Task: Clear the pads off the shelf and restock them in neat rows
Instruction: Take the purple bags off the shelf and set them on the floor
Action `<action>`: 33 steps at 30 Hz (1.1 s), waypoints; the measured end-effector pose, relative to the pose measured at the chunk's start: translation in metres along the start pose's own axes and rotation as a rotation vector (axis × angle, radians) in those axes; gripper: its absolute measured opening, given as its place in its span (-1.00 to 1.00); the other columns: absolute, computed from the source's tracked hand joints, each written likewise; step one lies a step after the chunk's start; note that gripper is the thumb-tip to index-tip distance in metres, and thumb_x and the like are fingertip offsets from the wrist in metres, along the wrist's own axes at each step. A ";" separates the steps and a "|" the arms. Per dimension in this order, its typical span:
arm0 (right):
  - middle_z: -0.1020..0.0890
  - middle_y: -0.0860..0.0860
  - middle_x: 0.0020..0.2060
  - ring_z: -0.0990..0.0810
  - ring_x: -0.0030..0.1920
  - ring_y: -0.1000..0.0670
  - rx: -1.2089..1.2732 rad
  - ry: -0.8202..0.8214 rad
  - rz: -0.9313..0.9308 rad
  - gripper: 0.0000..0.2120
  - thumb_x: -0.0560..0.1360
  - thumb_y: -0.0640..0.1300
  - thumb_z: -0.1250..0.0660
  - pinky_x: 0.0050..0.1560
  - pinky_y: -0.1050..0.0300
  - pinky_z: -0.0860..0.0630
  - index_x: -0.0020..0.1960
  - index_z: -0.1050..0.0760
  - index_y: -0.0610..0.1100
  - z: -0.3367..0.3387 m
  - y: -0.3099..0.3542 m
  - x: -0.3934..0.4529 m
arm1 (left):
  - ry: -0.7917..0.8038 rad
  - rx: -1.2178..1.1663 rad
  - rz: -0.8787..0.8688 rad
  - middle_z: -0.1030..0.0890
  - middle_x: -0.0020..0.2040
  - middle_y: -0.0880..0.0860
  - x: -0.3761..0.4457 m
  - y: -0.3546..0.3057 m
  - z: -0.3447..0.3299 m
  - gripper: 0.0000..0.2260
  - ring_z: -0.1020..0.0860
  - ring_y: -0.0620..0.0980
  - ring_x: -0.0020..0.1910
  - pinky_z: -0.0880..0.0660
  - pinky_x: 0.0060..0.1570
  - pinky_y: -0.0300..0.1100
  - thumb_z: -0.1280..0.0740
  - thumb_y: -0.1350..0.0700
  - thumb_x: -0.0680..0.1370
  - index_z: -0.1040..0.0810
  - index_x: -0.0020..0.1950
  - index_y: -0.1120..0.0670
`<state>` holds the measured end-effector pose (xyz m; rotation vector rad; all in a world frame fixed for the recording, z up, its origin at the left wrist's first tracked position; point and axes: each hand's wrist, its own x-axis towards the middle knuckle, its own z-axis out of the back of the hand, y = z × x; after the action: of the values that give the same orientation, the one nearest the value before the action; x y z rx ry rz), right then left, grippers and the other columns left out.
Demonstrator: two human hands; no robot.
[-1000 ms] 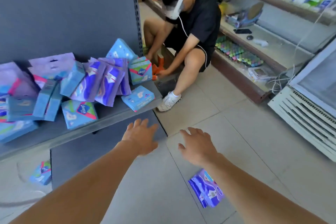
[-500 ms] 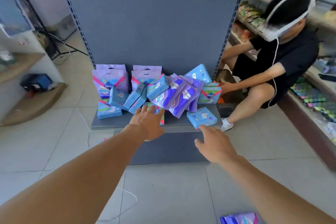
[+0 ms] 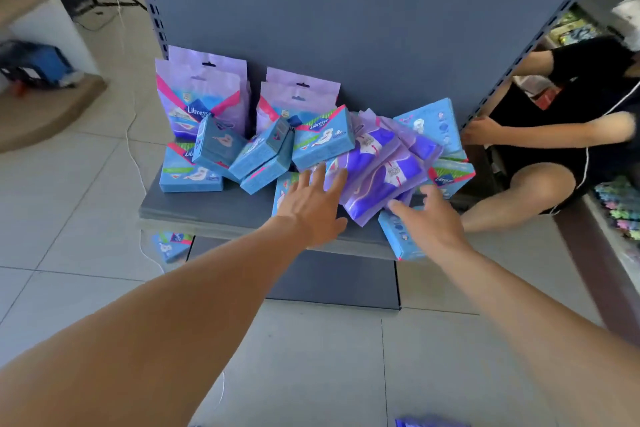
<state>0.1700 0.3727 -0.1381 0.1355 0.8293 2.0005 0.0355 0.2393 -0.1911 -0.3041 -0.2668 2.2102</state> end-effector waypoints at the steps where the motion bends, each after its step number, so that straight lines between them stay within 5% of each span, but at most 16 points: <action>1: -0.43 0.03 -0.04 -0.38 -0.05 -0.01 0.026 -0.023 -0.012 -0.60 0.48 0.05 -0.39 -0.08 0.17 -0.25 0.21 -0.38 -0.11 -0.003 0.003 0.013 | -0.007 -0.014 -0.005 -0.02 0.54 0.12 0.009 0.002 -0.005 -0.22 -0.07 0.23 0.49 -0.25 0.38 0.13 -0.34 -0.15 0.48 0.05 0.54 -0.06; 6: -0.49 -0.08 0.24 -0.50 0.17 -0.13 0.190 -0.120 -0.083 -0.38 0.39 0.16 -0.44 0.08 0.09 -0.40 0.33 -0.34 -0.08 -0.023 0.011 0.066 | -0.099 -0.021 -0.009 -0.18 0.38 0.14 0.045 0.001 -0.015 -0.24 -0.26 0.23 0.29 -0.41 -0.05 0.01 -0.39 -0.04 0.46 -0.03 0.53 -0.02; 10: -0.50 -0.05 0.27 -0.53 0.18 -0.14 0.255 -0.123 -0.141 -0.26 0.29 0.30 -0.44 0.16 -0.01 -0.48 0.34 -0.35 -0.02 -0.032 0.017 0.092 | -0.144 -0.026 -0.031 -0.19 0.37 0.19 0.058 0.006 -0.026 -0.26 -0.26 0.26 0.22 -0.43 0.09 0.05 -0.36 0.04 0.45 -0.07 0.56 -0.04; 15: -0.49 -0.13 0.24 -0.54 0.11 -0.18 0.190 -0.126 -0.220 -0.28 0.27 0.40 -0.40 -0.01 0.01 -0.46 0.26 -0.40 -0.01 -0.033 0.021 0.109 | -0.146 -0.018 -0.109 -0.20 0.41 0.21 0.060 0.007 -0.030 -0.27 -0.25 0.27 0.26 -0.47 0.13 0.10 -0.35 0.11 0.47 -0.08 0.57 -0.04; 21: -0.37 -0.19 0.39 -0.39 0.36 -0.24 0.043 -0.094 -0.226 -0.08 0.28 0.42 -0.39 0.28 -0.11 -0.43 0.45 -0.29 -0.09 -0.031 0.030 0.107 | -0.125 -0.026 -0.234 -0.27 0.39 0.22 0.054 0.009 -0.021 -0.29 -0.32 0.27 0.22 -0.53 0.02 0.13 -0.36 0.21 0.47 -0.15 0.57 -0.02; 24: -0.50 -0.10 0.30 -0.49 0.25 -0.19 0.084 -0.035 -0.196 -0.19 0.29 0.35 -0.44 0.10 0.01 -0.47 0.38 -0.39 -0.08 -0.024 0.029 0.102 | -0.137 -0.019 -0.335 -0.31 0.37 0.27 0.051 0.013 -0.019 -0.30 -0.36 0.30 0.19 -0.52 0.04 0.16 -0.36 0.25 0.45 -0.20 0.56 0.05; 28: -0.55 -0.05 0.15 -0.57 0.04 -0.15 0.242 0.066 -0.239 -0.33 0.28 0.20 -0.54 -0.22 0.10 -0.48 0.27 -0.45 -0.06 -0.018 0.022 0.095 | -0.021 0.259 -0.425 -0.11 0.49 0.14 0.048 0.025 -0.012 -0.17 -0.23 0.13 0.40 -0.51 0.00 -0.09 -0.36 0.09 0.49 0.11 0.59 0.00; 33: -0.61 -0.06 0.00 -0.61 -0.05 -0.08 0.535 0.100 -0.348 -0.54 0.23 0.06 -0.59 -0.04 0.00 -0.57 -0.03 -0.46 -0.07 -0.020 -0.004 0.087 | 0.031 0.441 -0.556 -0.15 0.49 0.09 0.049 0.040 -0.005 -0.26 -0.38 0.13 0.29 -0.56 0.00 0.00 -0.34 0.05 0.47 -0.04 0.57 0.05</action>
<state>0.1163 0.4338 -0.1754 0.1822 1.3420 1.4362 -0.0222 0.2545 -0.2142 -0.0121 0.1452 1.6537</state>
